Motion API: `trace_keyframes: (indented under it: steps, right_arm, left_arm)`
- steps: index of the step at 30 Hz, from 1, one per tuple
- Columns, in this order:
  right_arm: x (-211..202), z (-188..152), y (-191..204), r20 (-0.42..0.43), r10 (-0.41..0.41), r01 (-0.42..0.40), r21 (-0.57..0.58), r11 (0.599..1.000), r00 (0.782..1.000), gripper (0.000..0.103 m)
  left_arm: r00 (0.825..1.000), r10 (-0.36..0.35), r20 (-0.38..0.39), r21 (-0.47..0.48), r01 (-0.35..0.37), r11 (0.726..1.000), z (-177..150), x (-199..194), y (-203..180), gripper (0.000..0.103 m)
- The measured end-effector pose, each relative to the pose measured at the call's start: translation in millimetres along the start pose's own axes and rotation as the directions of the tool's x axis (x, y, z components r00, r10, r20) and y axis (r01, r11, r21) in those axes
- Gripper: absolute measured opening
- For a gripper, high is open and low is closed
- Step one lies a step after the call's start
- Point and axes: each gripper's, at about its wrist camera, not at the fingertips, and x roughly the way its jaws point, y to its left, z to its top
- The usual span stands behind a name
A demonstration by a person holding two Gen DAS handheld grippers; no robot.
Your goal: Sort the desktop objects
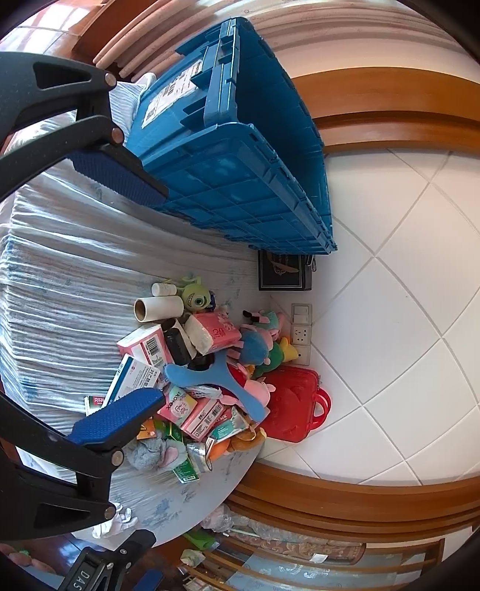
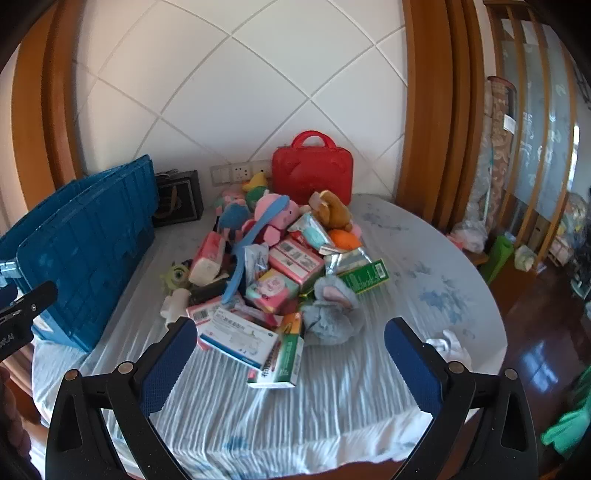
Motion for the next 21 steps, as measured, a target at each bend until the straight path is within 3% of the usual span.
trace_keyframes:
  steps: [12,21]
  right_arm:
    - [15,8,14,-0.019,-0.054,0.054,0.008,0.998,0.998,0.103]
    - [32,10,17,-0.039,-0.117,0.120,0.079,0.990,0.992,0.103]
  left_arm:
    - [0.997,-0.061,-0.040,0.028,0.062,0.998,13,35,11,0.101]
    - [0.990,-0.122,-0.075,0.077,0.128,0.989,29,74,20,0.101]
